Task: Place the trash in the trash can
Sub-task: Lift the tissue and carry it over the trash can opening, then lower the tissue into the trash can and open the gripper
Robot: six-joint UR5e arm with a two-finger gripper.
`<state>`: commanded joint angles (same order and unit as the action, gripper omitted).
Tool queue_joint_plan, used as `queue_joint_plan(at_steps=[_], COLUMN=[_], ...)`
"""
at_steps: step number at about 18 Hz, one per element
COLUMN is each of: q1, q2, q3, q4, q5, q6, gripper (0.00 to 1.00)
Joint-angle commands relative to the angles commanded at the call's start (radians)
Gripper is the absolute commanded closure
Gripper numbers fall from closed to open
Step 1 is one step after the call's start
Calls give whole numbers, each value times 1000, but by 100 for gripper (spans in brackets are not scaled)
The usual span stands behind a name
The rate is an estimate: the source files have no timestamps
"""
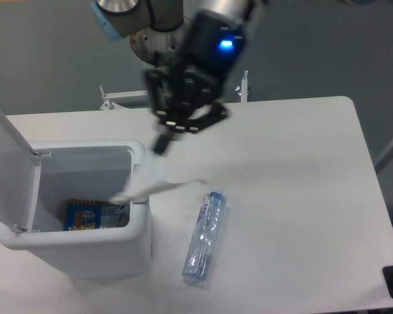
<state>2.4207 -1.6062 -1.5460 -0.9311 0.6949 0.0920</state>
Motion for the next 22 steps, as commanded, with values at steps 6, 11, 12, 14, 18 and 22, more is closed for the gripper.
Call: queue_joint_plan(at_steps=[6,11,12,14,18,22], q1=[-66,-107,-112,-126,-143,-143], q2=[0,-44,-55,-64,-78,-74], q3=[-88,-105,-105,-114,-120,-114], q4=[5,9,9,11,12,12], q5=[75,152,166,195,221,221], q6=[9,54,58,93,106,130], gripper=[97,97,97,97,95,35])
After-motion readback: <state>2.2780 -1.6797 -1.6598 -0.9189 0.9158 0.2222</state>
